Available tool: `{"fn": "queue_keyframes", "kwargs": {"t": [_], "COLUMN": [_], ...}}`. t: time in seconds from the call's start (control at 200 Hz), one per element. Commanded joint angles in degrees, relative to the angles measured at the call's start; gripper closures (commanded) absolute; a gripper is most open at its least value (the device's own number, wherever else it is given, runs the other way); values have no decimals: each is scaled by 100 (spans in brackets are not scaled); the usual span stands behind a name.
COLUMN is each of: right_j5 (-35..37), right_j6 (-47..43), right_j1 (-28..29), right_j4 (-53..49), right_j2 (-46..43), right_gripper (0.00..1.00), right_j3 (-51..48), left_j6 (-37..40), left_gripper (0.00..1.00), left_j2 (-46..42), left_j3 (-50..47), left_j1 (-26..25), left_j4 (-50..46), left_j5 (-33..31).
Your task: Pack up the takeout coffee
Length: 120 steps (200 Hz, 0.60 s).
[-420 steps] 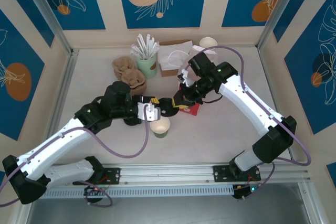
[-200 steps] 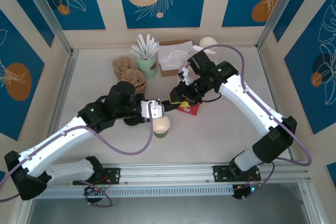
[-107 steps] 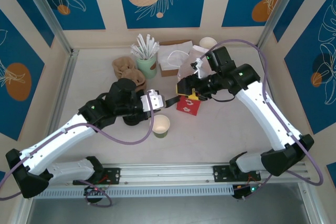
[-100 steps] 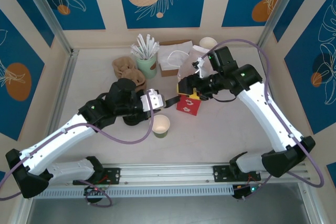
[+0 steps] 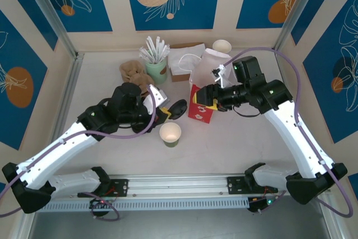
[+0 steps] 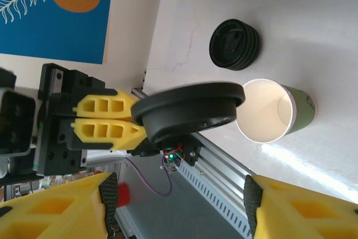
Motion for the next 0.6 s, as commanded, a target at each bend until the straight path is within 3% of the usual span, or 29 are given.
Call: {"fn": "queue_keyframes", "kwargs": {"t": [0.0, 0.24, 0.595], "right_j5": [-314, -349, -307], "right_j6": [139, 515, 1353], "right_j1": [18, 74, 608], "right_j4": [143, 529, 1489], "right_j2": [-355, -892, -1333], "right_gripper": [37, 37, 37], "right_j3": [-337, -1044, -2319], "left_j6": [-1135, -2241, -2989], "left_gripper": [96, 96, 96], "left_j2": [-137, -246, -567], "left_j3": [44, -160, -878], "left_j1": [62, 108, 304], "left_j4": [-289, -448, 13], "left_j5": [91, 378, 1129]}}
